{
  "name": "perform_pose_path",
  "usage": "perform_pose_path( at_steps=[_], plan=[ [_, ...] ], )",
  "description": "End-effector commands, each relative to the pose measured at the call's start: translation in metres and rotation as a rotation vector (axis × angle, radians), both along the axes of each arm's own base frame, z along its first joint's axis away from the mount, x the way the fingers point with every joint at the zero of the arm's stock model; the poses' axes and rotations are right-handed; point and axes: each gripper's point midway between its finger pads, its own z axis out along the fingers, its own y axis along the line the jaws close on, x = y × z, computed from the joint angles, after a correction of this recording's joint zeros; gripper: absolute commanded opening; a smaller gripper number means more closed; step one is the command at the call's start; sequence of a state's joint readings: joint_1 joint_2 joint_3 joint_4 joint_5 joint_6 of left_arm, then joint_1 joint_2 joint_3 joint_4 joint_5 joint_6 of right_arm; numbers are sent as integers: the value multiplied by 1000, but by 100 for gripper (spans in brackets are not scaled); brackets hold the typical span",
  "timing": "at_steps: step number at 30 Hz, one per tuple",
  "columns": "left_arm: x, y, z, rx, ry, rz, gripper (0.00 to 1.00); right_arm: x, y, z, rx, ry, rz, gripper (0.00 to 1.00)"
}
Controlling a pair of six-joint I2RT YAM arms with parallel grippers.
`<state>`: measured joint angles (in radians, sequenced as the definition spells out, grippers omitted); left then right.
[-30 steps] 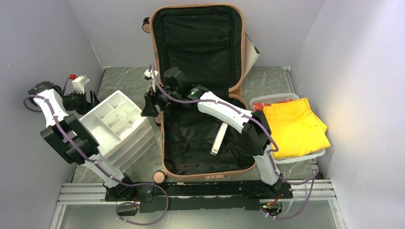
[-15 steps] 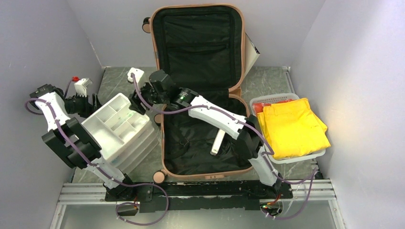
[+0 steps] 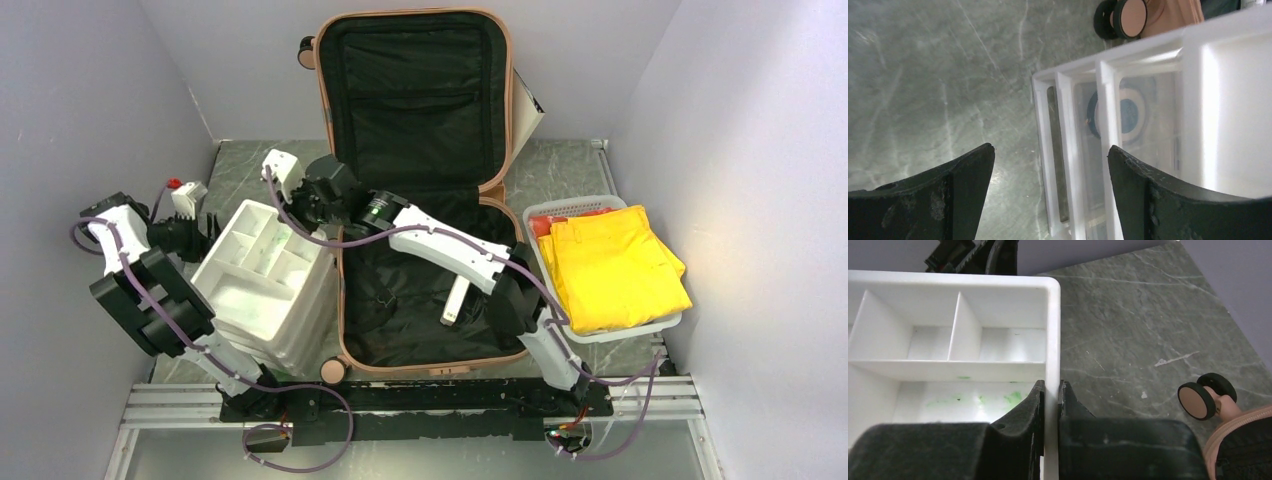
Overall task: Open, take out, and arrange the luggage
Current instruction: Adjust the storage box at the center of the board.
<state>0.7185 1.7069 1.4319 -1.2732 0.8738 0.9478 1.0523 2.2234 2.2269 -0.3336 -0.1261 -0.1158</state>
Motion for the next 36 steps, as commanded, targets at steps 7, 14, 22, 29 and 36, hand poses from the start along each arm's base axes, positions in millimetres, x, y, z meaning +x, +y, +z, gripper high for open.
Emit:
perform_pose_path(
  at_steps=[7, 14, 22, 29, 36],
  plan=[
    [-15, -17, -35, -33, 9, -9, 91, 52, -78, -29, -46, 103, -91, 0],
    [-28, -34, -69, -129, 73, -8, 86, 70, -90, -40, -51, 110, -160, 0],
    [-31, -37, -70, -153, 75, -50, 74, 92, -97, -57, -54, 143, -242, 0],
    [1, 18, -33, 164, -59, 221, 84, 98, -93, -38, -27, 149, -356, 0],
    [23, 72, 86, 390, -314, 586, 94, 99, -98, -10, 6, 114, -431, 23]
  ],
)
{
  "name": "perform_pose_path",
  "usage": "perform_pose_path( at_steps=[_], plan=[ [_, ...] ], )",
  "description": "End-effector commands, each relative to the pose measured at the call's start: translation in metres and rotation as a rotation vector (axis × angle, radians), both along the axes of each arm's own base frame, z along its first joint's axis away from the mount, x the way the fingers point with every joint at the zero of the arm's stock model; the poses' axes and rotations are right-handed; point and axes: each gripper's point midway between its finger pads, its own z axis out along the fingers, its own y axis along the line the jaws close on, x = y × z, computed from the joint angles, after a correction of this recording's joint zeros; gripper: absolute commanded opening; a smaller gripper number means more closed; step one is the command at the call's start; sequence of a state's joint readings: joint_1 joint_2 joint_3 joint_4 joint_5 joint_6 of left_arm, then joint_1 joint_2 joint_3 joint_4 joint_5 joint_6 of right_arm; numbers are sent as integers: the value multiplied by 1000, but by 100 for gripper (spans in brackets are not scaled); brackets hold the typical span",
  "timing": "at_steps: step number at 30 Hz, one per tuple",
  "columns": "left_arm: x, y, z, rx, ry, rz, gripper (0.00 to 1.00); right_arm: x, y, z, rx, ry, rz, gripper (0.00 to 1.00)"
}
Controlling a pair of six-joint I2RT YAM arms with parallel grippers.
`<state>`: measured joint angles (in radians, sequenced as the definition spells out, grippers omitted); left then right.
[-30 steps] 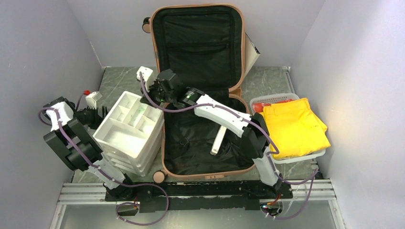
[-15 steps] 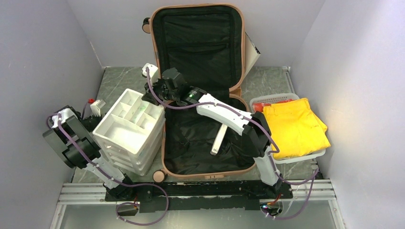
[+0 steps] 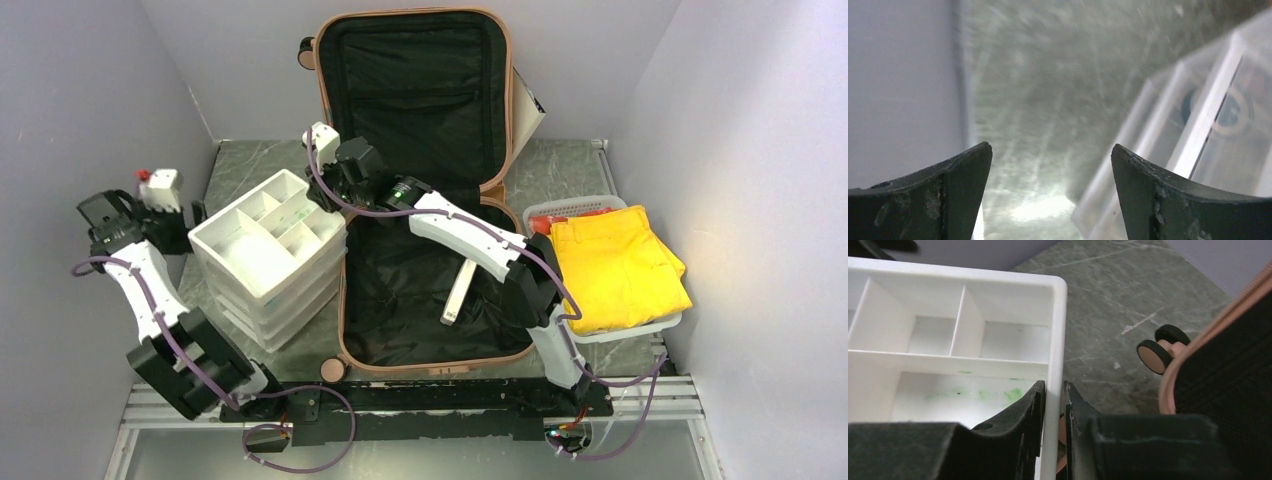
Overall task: Open, take out, and arrange the luggage
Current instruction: Adjust the storage box at the center of the board.
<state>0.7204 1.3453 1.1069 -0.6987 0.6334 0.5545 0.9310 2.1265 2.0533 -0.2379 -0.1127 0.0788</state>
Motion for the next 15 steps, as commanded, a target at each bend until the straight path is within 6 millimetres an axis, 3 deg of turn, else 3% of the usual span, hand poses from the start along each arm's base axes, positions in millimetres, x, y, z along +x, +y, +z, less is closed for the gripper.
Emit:
perform_pose_path(
  at_steps=[1, 7, 10, 15],
  plan=[
    [19, 31, 86, 88, -196, 227, 94, 44, -46, -7, -100, -17, -229, 23],
    [17, 19, 149, 101, -309, 205, 97, 22, -20, -19, -103, 3, -162, 48],
    [8, 14, 171, 139, -323, 199, 97, 10, -10, -14, -87, 8, -105, 55],
    [-14, 28, 203, 269, -367, 327, 97, -1, -1, 4, -59, -12, -59, 59]
  ],
)
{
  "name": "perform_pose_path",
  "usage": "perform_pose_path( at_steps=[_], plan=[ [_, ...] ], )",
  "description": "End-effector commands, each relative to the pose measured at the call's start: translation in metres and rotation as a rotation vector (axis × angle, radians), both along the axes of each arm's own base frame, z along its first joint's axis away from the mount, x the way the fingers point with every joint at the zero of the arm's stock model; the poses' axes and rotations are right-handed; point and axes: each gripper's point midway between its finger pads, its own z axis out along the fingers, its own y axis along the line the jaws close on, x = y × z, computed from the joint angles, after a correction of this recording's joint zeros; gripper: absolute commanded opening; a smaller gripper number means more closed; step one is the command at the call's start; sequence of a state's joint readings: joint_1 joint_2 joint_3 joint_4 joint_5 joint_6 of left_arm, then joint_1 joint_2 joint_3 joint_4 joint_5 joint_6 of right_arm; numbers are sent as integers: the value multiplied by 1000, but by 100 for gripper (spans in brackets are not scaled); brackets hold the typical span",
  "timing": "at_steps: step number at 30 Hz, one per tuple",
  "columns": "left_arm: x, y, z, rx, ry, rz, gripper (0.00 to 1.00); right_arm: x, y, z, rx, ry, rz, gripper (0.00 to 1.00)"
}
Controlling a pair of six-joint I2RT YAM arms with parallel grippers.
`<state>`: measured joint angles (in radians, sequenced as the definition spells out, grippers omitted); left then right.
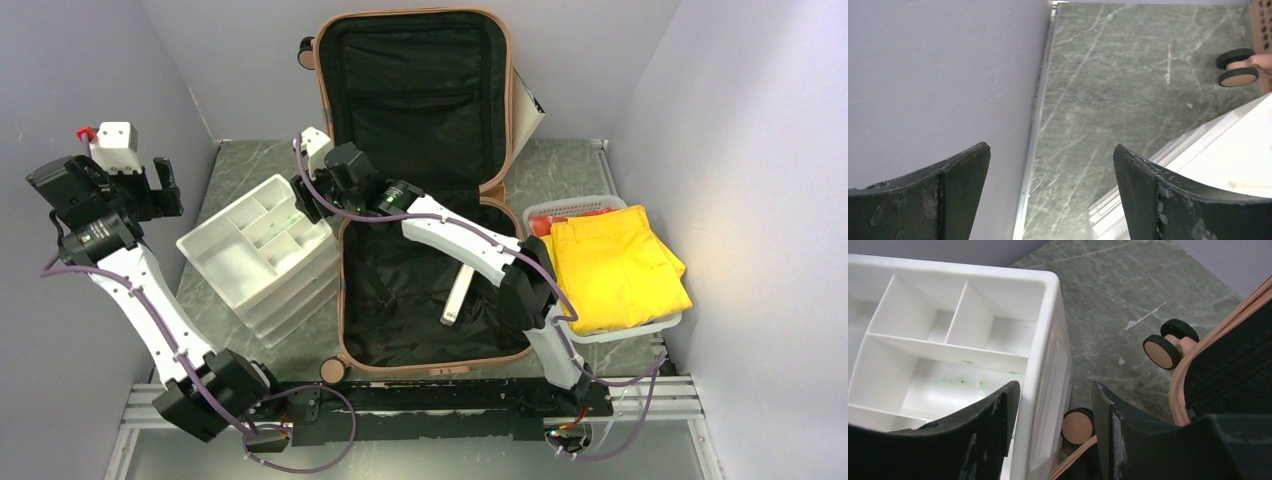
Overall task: Open, take out, and arrange the luggage
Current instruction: Adjust the storage box at the center of the board.
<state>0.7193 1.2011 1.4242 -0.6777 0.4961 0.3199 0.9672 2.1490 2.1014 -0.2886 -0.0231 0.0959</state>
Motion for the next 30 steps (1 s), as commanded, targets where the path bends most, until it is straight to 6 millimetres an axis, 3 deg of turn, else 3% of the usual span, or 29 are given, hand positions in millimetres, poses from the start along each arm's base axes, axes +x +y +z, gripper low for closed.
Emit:
perform_pose_path(
  at_steps=[1, 3, 4, 5, 8, 11, 15, 18, 22, 24, 27, 30],
  plan=[
    [-25, 0, 39, 86, -66, 108, 97, 2, -4, 9, -22, -17, 19, 61],
    [-30, -8, 47, 97, -73, 78, 97, -8, 2, 12, -5, -9, 77, 70],
    [-32, -16, 52, 102, -72, 42, 97, -15, 6, 15, 7, -7, 130, 88],
    [-33, -29, 56, 111, -74, -29, 97, -21, 8, 19, 14, -10, 167, 98],
    [-46, -87, 65, 151, -57, -361, 97, -34, 9, 34, 33, -31, 249, 100],
    [-74, -136, 64, 185, -26, -622, 97, -41, 3, 53, 40, -86, 313, 100],
    [-100, -157, 62, 360, -49, -670, 97, -53, -14, 82, 63, -123, 382, 100],
    [-110, -160, 55, 409, -40, -668, 97, -61, -34, 94, 65, -151, 424, 100],
    [-105, -151, 47, 406, -26, -627, 97, -62, -76, 96, 63, -201, 448, 100],
    [-90, -126, 52, 349, -43, -471, 97, -75, -93, 78, 2, -268, 530, 100],
    [-58, -82, 39, 178, -7, -286, 97, -93, -106, 57, -55, -302, 553, 100],
    [-18, -74, 20, 18, 78, -305, 97, -106, -118, 43, -70, -302, 562, 100]
  ],
)
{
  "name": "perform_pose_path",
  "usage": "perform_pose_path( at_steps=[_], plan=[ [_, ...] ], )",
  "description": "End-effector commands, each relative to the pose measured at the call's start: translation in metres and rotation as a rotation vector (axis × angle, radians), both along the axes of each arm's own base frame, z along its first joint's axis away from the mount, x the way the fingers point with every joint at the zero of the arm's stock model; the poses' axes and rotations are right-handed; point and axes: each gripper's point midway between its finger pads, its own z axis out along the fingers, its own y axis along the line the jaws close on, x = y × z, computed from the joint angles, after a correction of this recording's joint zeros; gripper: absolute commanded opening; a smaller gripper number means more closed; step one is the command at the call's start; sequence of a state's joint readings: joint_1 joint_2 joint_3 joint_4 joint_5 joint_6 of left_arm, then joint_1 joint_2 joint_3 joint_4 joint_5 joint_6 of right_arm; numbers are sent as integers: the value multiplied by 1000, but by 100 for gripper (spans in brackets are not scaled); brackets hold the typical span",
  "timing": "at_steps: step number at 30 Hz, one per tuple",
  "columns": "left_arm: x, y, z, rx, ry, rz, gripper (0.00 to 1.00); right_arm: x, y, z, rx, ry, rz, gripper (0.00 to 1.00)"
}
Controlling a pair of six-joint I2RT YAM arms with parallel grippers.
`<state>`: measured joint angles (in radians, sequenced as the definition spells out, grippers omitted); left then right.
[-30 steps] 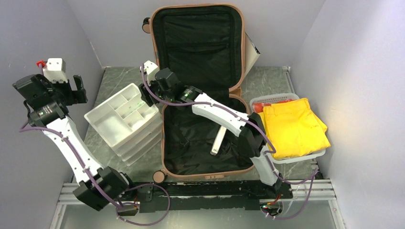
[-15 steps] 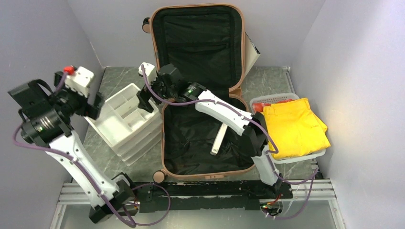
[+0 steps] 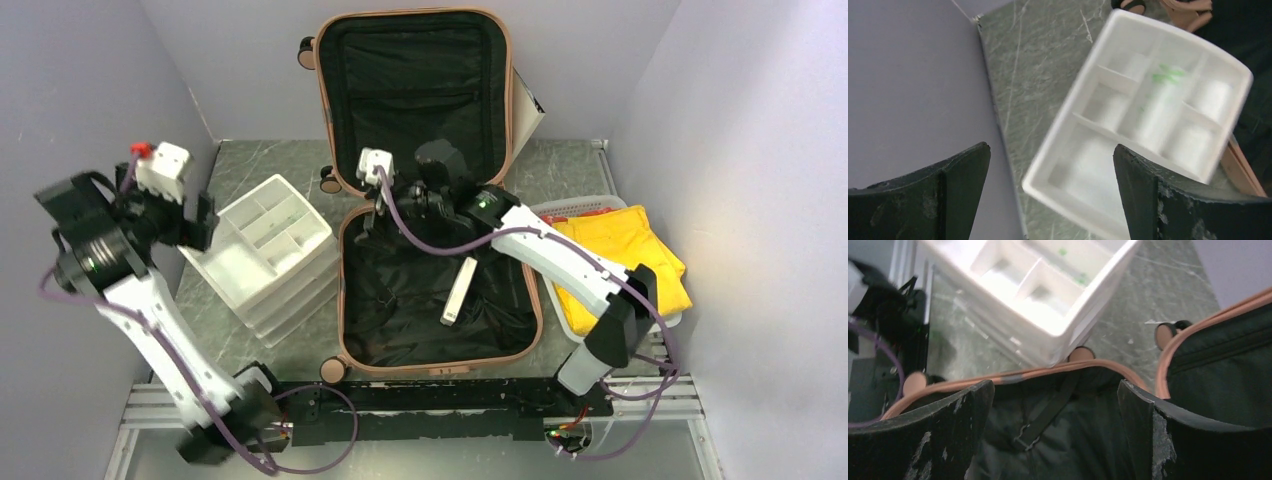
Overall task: Open, take out, and arrange the luggage
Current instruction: Adjust the storage box at the center of the board.
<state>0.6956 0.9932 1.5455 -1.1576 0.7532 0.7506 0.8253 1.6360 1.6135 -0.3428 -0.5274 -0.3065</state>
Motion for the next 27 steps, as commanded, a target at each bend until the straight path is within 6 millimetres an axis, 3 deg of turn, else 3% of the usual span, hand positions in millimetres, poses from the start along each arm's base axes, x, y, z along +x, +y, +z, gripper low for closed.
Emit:
perform_pose_path(
  at_steps=[1, 3, 5, 7, 9, 15, 18, 21, 27],
  plan=[
    [70, 30, -9, -166, 77, 131, 97, -28, -7, -10, -3, -113, 103, 100],
    [94, -1, 9, -108, 11, 132, 97, -29, -21, -8, -7, -163, 67, 100],
    [106, -40, 30, -111, -14, 76, 97, -25, -33, -7, -13, -210, 21, 100],
    [116, -72, 29, -111, 34, 16, 97, -22, -43, -7, -19, -242, -10, 100],
    [122, -87, 20, -87, 63, -41, 97, -20, -51, -12, -39, -262, -25, 100],
    [69, -175, 4, 69, 110, -465, 97, -11, -67, -70, -169, -272, -47, 100],
    [42, -192, -22, 125, 168, -577, 97, -2, -63, -93, -172, -216, -54, 100],
    [22, -191, -51, 216, 207, -615, 97, 3, -52, -111, -168, -145, -38, 100],
    [-2, -165, -88, 393, 225, -601, 97, 8, -39, -123, -145, 34, -5, 100]
  ],
)
